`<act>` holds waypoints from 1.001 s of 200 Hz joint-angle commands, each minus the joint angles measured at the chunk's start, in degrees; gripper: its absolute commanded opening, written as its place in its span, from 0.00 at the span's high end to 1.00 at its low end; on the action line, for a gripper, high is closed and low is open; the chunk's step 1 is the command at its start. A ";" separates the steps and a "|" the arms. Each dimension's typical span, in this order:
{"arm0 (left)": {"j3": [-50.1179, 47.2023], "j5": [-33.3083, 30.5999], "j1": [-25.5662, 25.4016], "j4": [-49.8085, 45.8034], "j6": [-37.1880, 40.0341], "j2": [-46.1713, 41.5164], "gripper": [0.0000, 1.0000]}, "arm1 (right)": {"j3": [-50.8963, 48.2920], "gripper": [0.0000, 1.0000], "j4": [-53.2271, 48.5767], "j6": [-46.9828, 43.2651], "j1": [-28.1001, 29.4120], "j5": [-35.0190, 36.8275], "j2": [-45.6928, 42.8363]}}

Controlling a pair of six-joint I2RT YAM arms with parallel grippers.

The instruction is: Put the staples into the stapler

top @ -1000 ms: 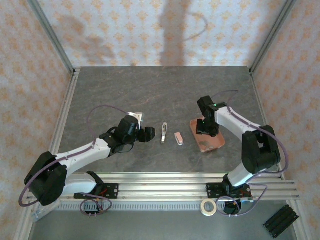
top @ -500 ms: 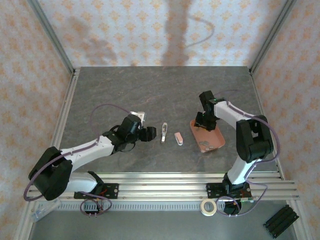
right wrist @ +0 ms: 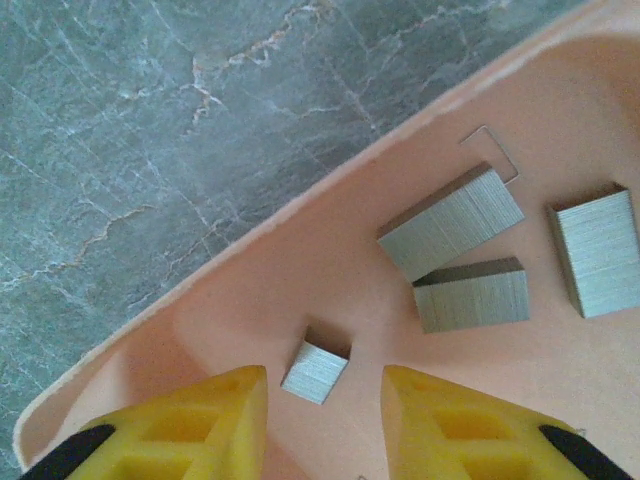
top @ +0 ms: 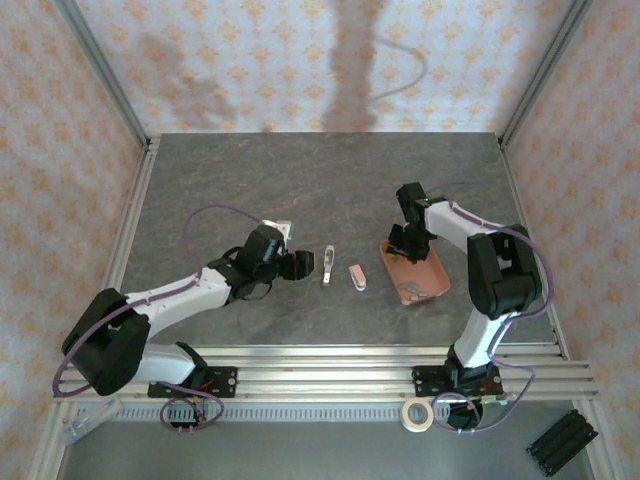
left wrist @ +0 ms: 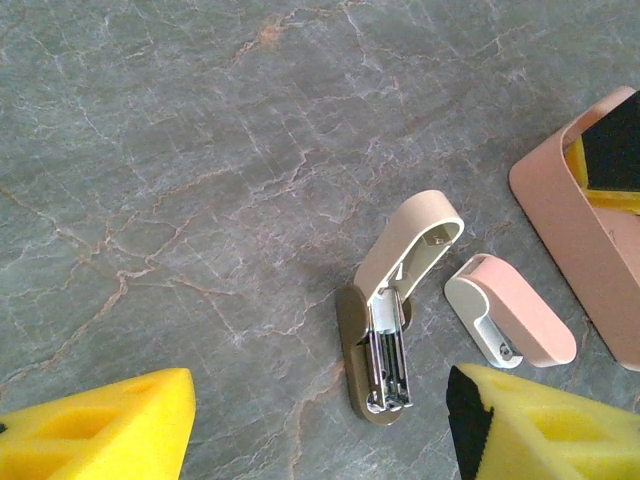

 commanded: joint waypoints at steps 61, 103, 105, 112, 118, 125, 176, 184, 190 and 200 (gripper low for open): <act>2.14 0.85 1.12 1.18 1.49 1.55 0.32 | 0.22 0.72 -0.65 -0.27 0.01 2.61 4.45; 1.79 0.89 1.23 1.30 1.55 1.29 0.31 | 0.38 0.77 -2.29 -1.29 0.00 5.93 3.71; 1.75 0.94 1.27 1.25 1.55 1.24 0.31 | 0.44 0.77 -2.32 -1.35 0.00 5.98 3.72; 1.70 0.98 1.32 1.24 1.60 1.26 0.31 | 0.60 0.77 -2.45 -1.57 0.04 6.08 3.58; 1.71 1.04 1.32 1.29 1.56 1.29 0.31 | 0.92 0.77 -2.61 -1.73 0.01 6.09 3.66; 1.70 1.12 1.29 1.24 1.56 1.25 0.31 | 1.28 0.75 -2.81 -2.00 0.05 6.17 3.63; 1.44 0.86 1.41 1.29 1.49 0.82 0.32 | 3.36 0.71 -3.94 -3.37 0.04 6.27 3.02; 1.44 0.87 1.41 1.32 1.45 0.93 0.31 | 3.38 0.71 -3.77 -3.52 0.09 6.10 3.29; 1.44 0.88 1.41 1.39 1.44 0.89 0.31 | 3.38 0.72 -3.61 -3.58 0.09 5.91 3.65; 1.44 0.98 1.40 1.34 1.41 0.86 0.31 | 3.31 0.72 -3.58 -3.79 0.09 5.48 4.23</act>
